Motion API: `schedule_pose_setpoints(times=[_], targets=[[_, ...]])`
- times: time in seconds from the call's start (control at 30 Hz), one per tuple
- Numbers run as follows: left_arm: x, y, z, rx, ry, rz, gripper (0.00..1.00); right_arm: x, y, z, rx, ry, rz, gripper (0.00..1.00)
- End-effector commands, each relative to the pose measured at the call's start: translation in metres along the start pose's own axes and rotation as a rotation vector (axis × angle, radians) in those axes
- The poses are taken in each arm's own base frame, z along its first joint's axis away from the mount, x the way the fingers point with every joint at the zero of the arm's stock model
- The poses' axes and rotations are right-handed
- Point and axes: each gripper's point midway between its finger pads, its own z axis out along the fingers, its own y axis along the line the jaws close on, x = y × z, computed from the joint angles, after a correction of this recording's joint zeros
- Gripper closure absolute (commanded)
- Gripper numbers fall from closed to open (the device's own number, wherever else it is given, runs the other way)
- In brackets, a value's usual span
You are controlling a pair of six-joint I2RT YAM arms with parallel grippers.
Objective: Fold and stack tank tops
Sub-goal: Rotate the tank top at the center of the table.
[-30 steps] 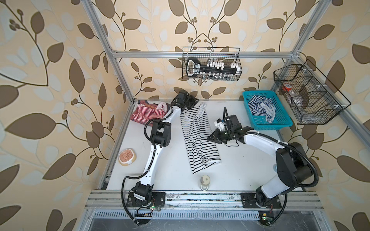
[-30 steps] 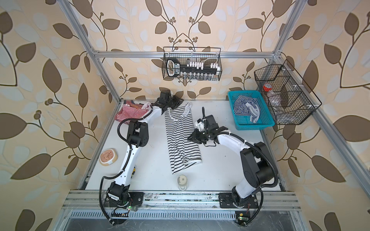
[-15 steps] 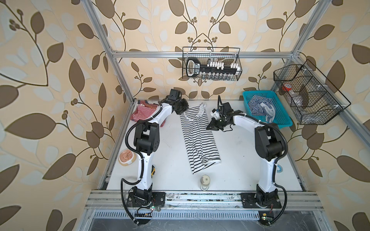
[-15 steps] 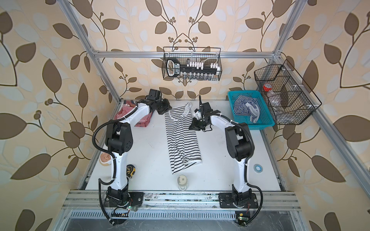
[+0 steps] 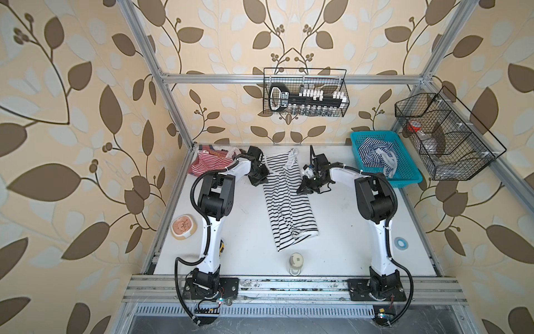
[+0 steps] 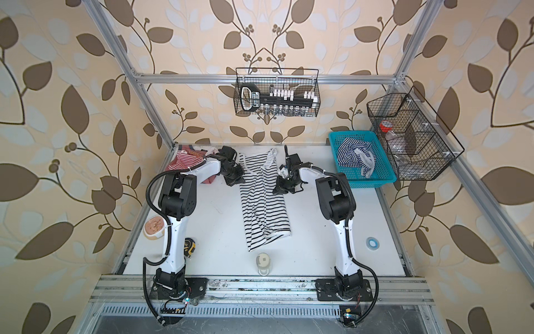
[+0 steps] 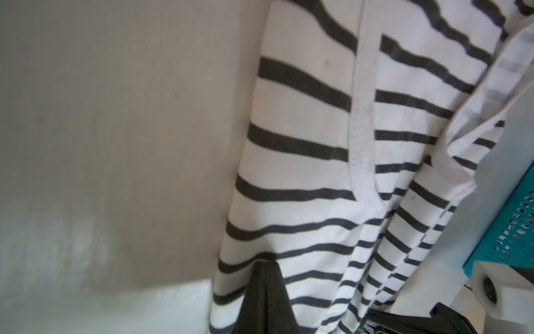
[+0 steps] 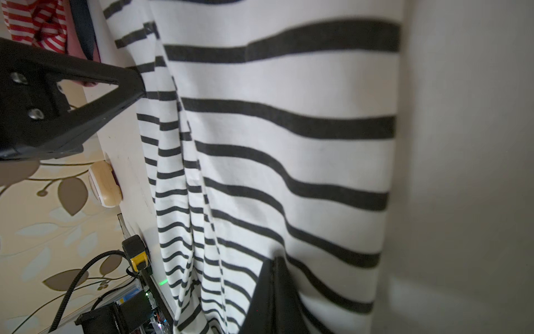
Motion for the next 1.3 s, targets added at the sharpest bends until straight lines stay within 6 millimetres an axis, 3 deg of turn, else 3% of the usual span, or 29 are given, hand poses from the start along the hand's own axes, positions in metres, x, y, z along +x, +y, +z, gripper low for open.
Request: schedule_pose_setpoints(times=[0.0, 0.2, 0.33, 0.53, 0.87, 1.1, 1.27], targets=[[0.002, 0.018, 0.031, -0.046, 0.043, 0.001, 1.00, 0.023, -0.026, 0.001, 0.099, 0.036, 0.030, 0.97], [-0.009, 0.005, 0.059, 0.000, 0.075, 0.000, 1.00, 0.040, -0.051, -0.015, 0.132, -0.011, 0.108, 0.99], [-0.011, -0.011, 0.062, 0.040, 0.078, 0.011, 1.00, 0.041, -0.059, -0.020, 0.132, -0.026, 0.130, 0.99], [-0.005, -0.027, 0.057, 0.071, 0.075, 0.025, 1.00, 0.022, -0.058, -0.021, 0.130, -0.039, 0.127, 0.99], [0.005, -0.023, 0.047, 0.075, 0.064, -0.009, 1.00, -0.008, -0.056, -0.015, 0.141, -0.018, 0.095, 0.99], [-0.003, -0.036, 0.022, 0.082, 0.018, -0.002, 1.00, -0.015, -0.061, -0.021, 0.145, -0.020, 0.093, 0.99], [-0.015, -0.057, -0.023, 0.100, -0.072, 0.047, 1.00, -0.019, -0.033, -0.050, 0.098, -0.105, 0.027, 0.96]])
